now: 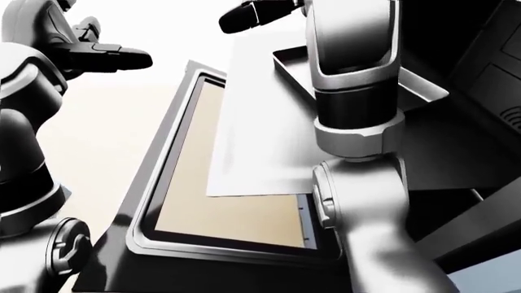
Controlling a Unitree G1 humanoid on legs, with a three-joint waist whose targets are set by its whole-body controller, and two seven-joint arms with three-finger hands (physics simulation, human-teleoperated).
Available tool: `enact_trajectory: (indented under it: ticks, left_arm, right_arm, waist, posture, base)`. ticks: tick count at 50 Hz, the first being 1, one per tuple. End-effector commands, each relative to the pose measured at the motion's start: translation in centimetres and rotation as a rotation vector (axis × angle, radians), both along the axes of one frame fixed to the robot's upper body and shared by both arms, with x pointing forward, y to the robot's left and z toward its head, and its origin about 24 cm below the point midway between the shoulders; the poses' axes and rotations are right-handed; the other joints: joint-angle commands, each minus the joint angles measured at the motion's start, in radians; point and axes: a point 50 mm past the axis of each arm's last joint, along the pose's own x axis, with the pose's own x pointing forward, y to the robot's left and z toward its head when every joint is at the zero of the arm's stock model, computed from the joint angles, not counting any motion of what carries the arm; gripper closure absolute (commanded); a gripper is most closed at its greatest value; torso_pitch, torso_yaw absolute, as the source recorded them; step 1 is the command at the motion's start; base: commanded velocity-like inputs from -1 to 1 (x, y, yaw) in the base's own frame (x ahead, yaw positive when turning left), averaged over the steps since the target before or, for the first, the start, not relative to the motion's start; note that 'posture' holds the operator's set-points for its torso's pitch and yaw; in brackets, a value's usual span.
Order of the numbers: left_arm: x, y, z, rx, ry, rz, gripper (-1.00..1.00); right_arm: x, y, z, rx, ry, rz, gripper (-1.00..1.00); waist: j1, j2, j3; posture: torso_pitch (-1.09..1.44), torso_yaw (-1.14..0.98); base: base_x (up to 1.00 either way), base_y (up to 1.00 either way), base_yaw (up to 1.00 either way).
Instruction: Place the steak on the top rack of the oven.
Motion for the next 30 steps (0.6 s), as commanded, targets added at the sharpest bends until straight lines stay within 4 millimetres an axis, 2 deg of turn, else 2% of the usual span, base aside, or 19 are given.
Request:
enact_trajectory:
  ticks: [1, 7, 22, 30]
  left_arm:
    - [-0.8, 0.1, 2.3, 0.002, -0.109, 0.009, -1.00]
    - [-0.9, -0.1, 2.1, 0.013, -0.135, 0.005, -1.00]
    - [-1.4, 0.4, 3.0, -0.003, -0.251, 0.045, -1.00]
    - [-1.5, 0.7, 3.9, -0.008, -0.290, 0.062, -1.00]
  right_arm:
    - [-1.1, 0.1, 2.4, -0.020, -0.111, 0.001, -1.00]
    - [-1.6, 1.0, 2.5, -0.078, -0.204, 0.043, -1.00]
    - [-1.9, 1.3, 3.6, -0.098, -0.321, 0.079, -1.00]
    - [-1.9, 1.4, 5.3, -0.110, -0.351, 0.091, -1.00]
  waist:
    - [-0.001, 0.003, -0.033]
    - [-0.002, 0.004, -0.029]
    - [-0.006, 0.006, -0.028]
    - [-0.008, 0.009, -0.028]
  posture:
    - [0.00, 0.00]
    - [0.00, 0.00]
    - [0.00, 0.00]
    - [0.00, 0.00]
  base:
    - [0.00, 0.00, 0.00]
    - [0.00, 0.00, 0.00]
    - [0.00, 0.00, 0.00]
    - [0.00, 0.00, 0.00]
